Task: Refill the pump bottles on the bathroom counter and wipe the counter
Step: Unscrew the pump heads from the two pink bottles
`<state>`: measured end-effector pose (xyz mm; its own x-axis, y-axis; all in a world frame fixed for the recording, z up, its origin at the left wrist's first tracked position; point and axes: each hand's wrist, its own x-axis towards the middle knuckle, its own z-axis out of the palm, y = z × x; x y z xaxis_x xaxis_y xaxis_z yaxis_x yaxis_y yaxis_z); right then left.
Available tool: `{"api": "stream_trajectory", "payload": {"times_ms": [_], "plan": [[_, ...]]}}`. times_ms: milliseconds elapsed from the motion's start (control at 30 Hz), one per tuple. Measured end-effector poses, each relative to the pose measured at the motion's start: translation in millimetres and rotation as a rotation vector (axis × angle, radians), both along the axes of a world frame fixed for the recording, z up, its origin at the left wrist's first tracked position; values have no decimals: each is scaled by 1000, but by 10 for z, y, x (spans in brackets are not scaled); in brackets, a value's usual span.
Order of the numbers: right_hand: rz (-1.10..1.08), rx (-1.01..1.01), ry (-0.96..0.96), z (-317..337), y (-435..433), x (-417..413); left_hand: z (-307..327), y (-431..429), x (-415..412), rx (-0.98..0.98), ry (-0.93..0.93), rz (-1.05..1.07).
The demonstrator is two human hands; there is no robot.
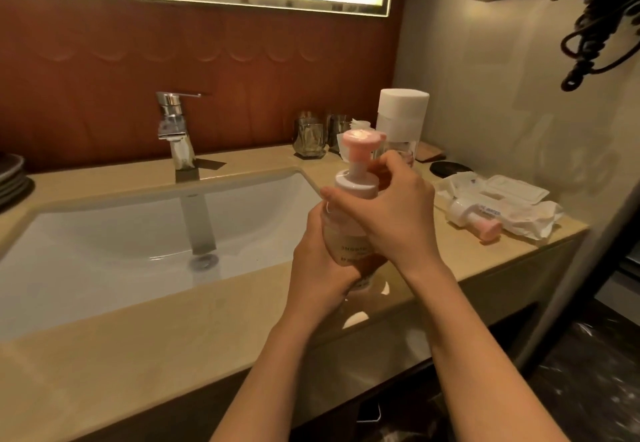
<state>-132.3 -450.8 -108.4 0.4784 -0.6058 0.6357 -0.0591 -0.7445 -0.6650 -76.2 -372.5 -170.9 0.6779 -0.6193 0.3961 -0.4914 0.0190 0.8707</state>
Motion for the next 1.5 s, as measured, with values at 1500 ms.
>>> {"api": "stream_trajectory", "payload": {"times_ms": [1500], "plan": [[274, -87, 163, 254, -44, -161, -141, -52, 99, 7, -18, -13]]}}
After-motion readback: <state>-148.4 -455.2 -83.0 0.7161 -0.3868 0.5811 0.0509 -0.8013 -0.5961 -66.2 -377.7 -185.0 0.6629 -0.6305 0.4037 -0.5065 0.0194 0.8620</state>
